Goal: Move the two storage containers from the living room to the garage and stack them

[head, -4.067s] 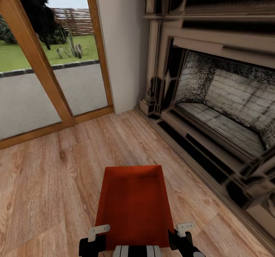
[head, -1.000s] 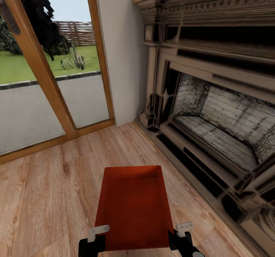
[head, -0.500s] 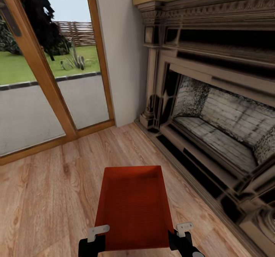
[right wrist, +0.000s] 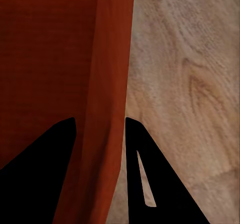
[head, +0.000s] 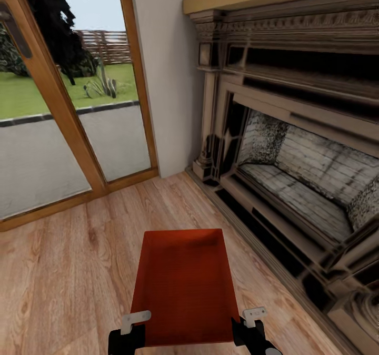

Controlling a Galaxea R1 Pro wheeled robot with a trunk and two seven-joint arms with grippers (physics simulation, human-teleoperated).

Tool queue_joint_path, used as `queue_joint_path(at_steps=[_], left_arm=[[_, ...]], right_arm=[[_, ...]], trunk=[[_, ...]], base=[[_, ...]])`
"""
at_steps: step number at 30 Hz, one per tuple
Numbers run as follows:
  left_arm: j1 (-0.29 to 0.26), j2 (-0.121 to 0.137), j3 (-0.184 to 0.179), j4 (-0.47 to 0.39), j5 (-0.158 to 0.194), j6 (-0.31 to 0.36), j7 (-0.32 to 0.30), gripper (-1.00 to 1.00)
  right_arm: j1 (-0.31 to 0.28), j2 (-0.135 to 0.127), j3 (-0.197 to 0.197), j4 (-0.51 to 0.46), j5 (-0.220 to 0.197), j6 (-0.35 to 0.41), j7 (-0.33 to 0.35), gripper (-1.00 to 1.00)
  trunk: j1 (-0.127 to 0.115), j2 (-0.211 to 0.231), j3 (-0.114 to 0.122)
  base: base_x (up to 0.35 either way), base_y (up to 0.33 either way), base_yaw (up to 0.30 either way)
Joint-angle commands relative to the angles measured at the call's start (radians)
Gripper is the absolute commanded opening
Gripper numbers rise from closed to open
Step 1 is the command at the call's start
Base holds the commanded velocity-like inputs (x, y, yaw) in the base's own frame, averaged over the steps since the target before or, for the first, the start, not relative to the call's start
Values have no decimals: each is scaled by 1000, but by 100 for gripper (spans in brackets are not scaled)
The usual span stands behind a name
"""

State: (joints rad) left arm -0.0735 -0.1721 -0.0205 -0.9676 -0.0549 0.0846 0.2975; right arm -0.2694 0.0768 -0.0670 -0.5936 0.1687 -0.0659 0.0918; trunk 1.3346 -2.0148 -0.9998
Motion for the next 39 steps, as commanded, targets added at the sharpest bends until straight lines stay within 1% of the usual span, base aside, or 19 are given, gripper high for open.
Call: queue_joint_path(at_steps=[1, 8, 39], left_arm=[[0, -2, -1, -2, -11, 9, 12, -100], [0, -2, -1, -2, -11, 9, 12, -100], [0, -2, -1, -2, -11, 9, 12, -100]], right_arm=[[0, 18, -10, 0, 6, -3, 14, -100], [-1, 18, -10, 0, 7, -3, 14, -100], [0, 18, -10, 0, 8, 0, 17, -100]], trunk=[[-4, 7, 2], [-31, 56, 30], [-150, 273, 175]], base=[[0, 0, 0], [0, 0, 0], [0, 0, 0]])
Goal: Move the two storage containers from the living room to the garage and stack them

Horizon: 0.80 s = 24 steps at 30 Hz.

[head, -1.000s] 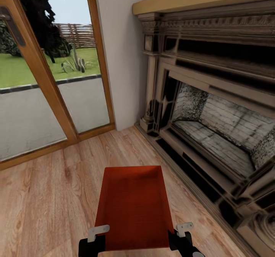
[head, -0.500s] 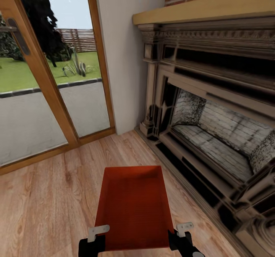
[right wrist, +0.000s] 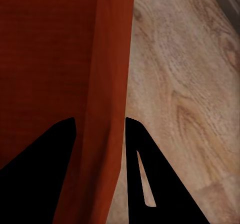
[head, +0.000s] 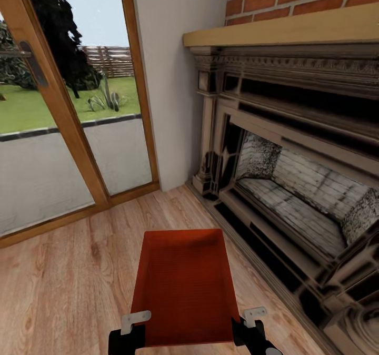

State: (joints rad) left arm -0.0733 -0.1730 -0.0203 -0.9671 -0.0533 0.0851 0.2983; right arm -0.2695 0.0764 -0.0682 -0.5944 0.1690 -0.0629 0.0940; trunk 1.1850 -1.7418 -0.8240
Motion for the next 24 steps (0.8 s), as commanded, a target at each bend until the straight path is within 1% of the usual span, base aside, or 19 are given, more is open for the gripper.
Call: queue_joint_path(at_steps=[1, 24], left_arm=[[0, -2, -1, -2, -13, 8, 12, -100], [0, -2, -1, -1, -13, 8, 12, -100]], right_arm=[[0, 19, -9, 1, 7, -3, 15, -100], [0, 19, -8, 1, 7, -3, 15, -100]], trunk=[[-4, 7, 4], [-92, 168, 112]], base=[[0, 0, 0], [0, 0, 0]])
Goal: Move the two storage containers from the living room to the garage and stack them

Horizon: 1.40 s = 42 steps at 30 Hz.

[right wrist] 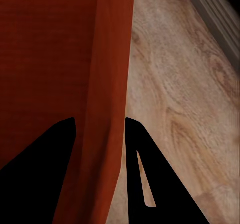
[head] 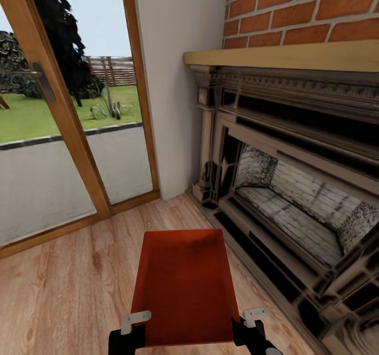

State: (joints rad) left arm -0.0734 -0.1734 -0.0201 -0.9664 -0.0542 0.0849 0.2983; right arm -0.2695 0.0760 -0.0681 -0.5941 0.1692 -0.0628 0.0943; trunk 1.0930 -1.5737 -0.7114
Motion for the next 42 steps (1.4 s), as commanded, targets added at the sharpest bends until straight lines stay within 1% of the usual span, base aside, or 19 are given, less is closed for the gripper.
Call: queue_joint_path(at_steps=[1, 15, 42], left_arm=[[0, -1, -1, -2, -12, 9, 12, -100], [0, -1, -2, -3, -12, 9, 12, -100], [0, -1, -3, -1, -12, 9, 12, -100]], right_arm=[[0, 19, -8, 0, 7, -3, 15, -100], [0, 19, -7, 0, 7, -3, 15, -100], [0, 19, -9, 0, 7, -1, 15, -100]], trunk=[[-4, 7, 4], [-58, 105, 69], [-161, 294, 155]], base=[[0, 0, 0], [0, 0, 0], [0, 0, 0]])
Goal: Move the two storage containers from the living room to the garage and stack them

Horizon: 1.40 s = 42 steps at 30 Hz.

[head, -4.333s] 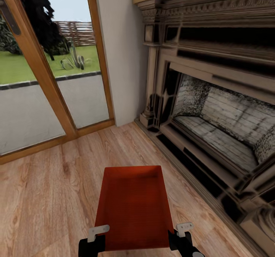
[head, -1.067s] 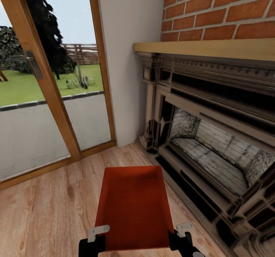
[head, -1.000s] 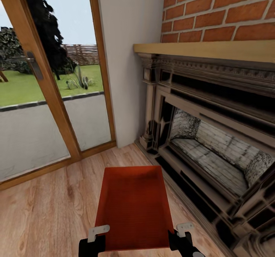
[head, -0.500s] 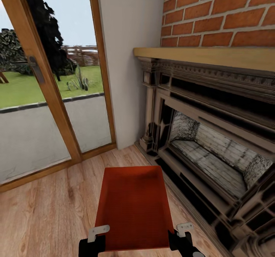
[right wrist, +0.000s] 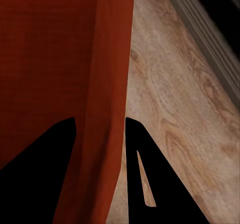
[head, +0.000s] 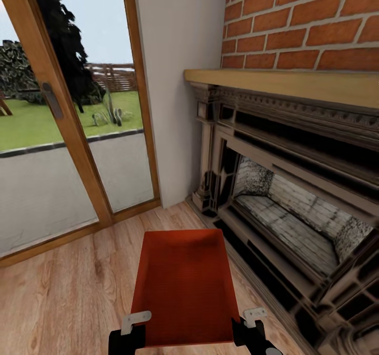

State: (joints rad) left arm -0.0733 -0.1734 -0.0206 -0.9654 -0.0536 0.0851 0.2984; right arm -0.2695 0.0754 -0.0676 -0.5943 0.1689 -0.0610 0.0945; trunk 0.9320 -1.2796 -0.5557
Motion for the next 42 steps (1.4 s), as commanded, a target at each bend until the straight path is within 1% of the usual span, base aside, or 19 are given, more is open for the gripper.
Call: queue_joint_path(at_steps=[1, 42], left_arm=[[0, -1, -2, -2, -12, 8, 12, -100], [0, -1, -2, -1, -12, 8, 12, -100]], right_arm=[[0, 20, -9, 1, 7, -3, 14, -100], [0, 20, -9, 1, 7, -2, 14, -100]], trunk=[[-4, 7, 2], [-161, 294, 131]], base=[[0, 0, 0], [0, 0, 0]])
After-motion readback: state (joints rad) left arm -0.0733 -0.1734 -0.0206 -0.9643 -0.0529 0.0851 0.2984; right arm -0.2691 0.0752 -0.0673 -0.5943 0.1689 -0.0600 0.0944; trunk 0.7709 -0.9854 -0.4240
